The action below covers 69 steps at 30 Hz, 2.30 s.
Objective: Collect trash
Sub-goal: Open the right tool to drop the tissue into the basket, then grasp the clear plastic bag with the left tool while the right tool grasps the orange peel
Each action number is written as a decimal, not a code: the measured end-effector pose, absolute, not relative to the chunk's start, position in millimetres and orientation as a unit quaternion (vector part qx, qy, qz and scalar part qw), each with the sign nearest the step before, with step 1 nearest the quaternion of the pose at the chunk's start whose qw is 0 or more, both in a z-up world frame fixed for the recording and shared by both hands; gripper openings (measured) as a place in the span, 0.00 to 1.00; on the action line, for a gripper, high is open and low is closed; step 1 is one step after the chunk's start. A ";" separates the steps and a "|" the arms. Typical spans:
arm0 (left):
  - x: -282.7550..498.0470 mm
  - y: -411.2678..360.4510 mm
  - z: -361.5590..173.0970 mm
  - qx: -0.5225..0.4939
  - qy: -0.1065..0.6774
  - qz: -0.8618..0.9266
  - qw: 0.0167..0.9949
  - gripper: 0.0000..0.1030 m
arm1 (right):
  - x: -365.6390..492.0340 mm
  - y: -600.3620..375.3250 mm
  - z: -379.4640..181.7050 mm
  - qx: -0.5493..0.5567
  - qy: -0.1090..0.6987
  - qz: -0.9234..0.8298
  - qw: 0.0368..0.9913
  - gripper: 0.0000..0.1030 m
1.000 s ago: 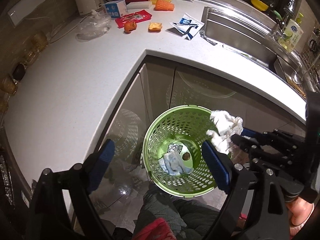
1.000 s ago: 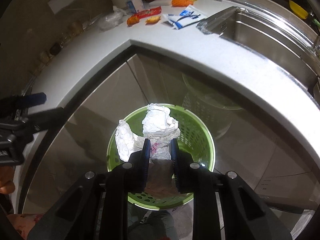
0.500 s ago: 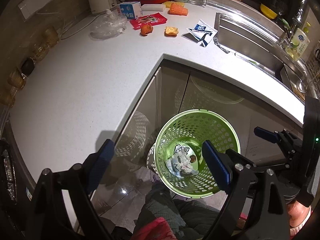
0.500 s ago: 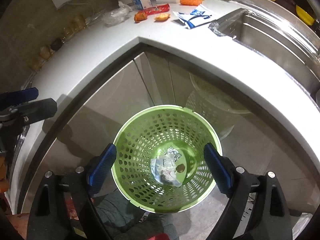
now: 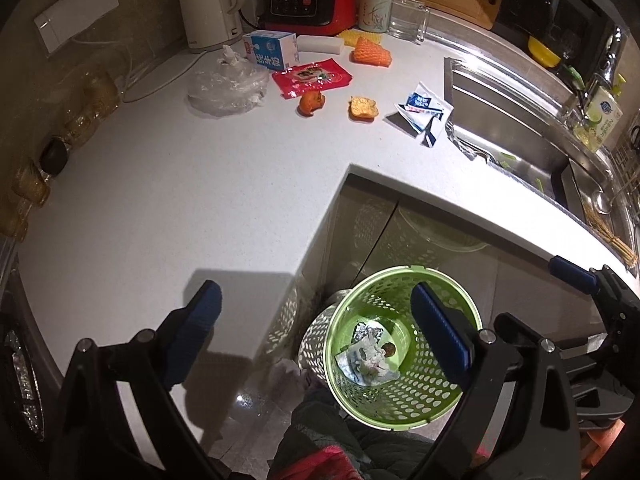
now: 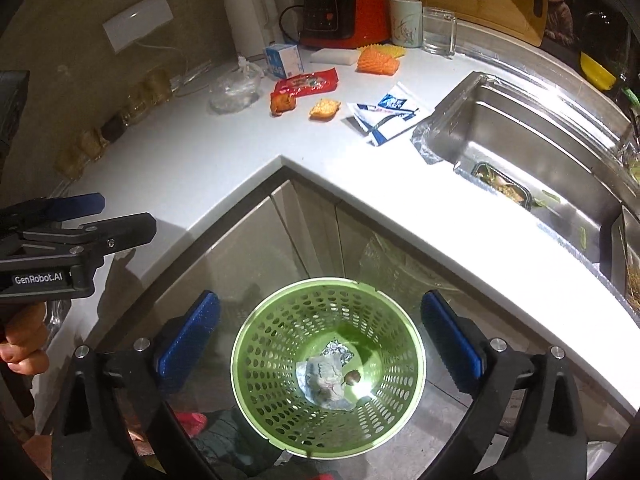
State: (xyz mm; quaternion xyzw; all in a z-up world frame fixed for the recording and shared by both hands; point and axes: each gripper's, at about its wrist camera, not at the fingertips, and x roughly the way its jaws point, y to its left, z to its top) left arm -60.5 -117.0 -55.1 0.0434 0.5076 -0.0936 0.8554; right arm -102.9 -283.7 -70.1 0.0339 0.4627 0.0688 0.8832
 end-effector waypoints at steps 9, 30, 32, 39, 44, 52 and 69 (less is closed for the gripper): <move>22.0 -80.9 -50.9 0.033 0.493 -0.087 0.865 0.93 | -44.8 -280.1 -54.6 0.060 0.445 0.045 0.892 0.98; 229.5 -65.5 -103.6 -0.038 0.522 -0.022 0.852 0.93 | 76.5 -237.1 -59.4 0.035 0.445 0.019 0.895 0.98; 236.3 -65.0 -108.7 -0.041 0.527 -0.021 0.849 0.93 | 87.2 -233.0 -63.8 0.034 0.448 0.022 0.893 0.98; 246.1 -63.0 -113.7 -0.039 0.526 -0.020 0.849 0.93 | 113.8 -220.6 -71.3 0.036 0.456 0.030 0.889 0.98; 250.9 -59.6 -117.3 -0.044 0.530 -0.025 0.847 0.92 | 124.3 -214.1 -75.0 0.032 0.462 0.033 0.886 0.98; 250.7 -55.6 -120.4 -0.055 0.530 -0.044 0.845 0.43 | 132.8 -213.6 -80.1 0.031 0.467 0.027 0.883 0.98; 215.0 -28.7 -93.6 -0.048 0.492 -0.061 0.867 0.14 | 161.5 -213.2 -96.8 0.049 0.464 0.030 0.884 0.85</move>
